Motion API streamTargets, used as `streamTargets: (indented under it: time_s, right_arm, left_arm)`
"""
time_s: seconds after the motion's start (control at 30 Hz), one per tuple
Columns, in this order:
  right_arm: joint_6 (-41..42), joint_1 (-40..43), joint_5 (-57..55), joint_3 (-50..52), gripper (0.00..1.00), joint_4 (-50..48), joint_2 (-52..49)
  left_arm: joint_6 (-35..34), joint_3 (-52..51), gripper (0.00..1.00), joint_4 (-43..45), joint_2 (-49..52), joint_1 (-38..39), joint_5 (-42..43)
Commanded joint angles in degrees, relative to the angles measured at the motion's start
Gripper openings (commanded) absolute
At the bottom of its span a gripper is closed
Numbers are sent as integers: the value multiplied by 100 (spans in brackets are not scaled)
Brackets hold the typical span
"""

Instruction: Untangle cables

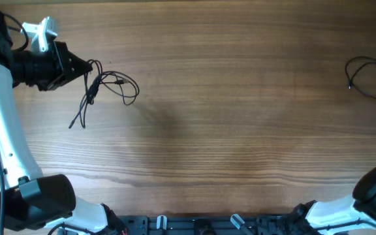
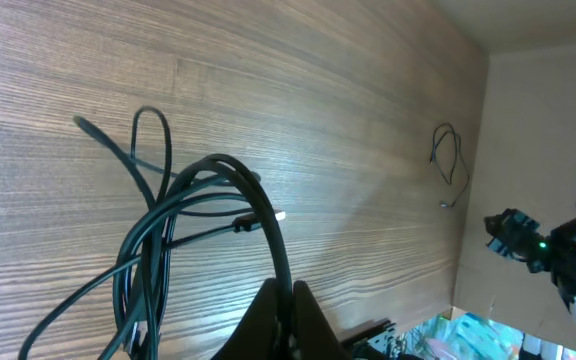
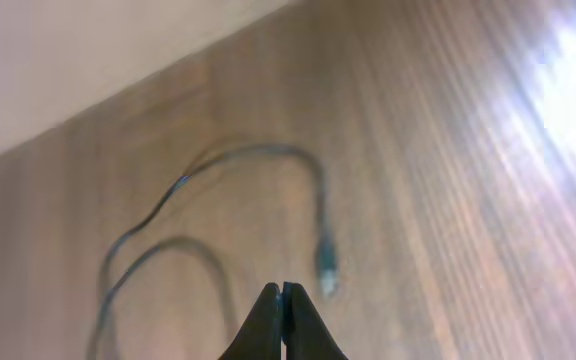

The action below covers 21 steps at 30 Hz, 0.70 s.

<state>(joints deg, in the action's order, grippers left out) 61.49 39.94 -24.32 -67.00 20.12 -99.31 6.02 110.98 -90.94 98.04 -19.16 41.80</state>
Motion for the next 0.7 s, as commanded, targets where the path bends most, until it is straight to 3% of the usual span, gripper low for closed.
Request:
streamTargets:
  time_s: [0.0, 0.13, 0.2, 0.47, 0.67]
  right_arm:
    - [-450, 216, -1176, -11, 4, -509, -774]
    - [-2050, 468, -1102, -11, 4, -2057, -1779]
    - [-2251, 549, -1075, -11, 4, -2376, -2048]
    - [-2076, 942, 1080, -11, 4, -2859, -2444]
    - [-1056, 588, 2496, -11, 4, -3257, -2494]
  left_arm:
    - [129, 44, 4, -2, -61, 20, 50]
    - [129, 44, 4, -2, -61, 20, 48]
    - [127, 44, 4, -2, -61, 20, 50]
    - [127, 44, 4, 46, -61, 20, 52]
    - [103, 44, 4, 0, -61, 20, 57]
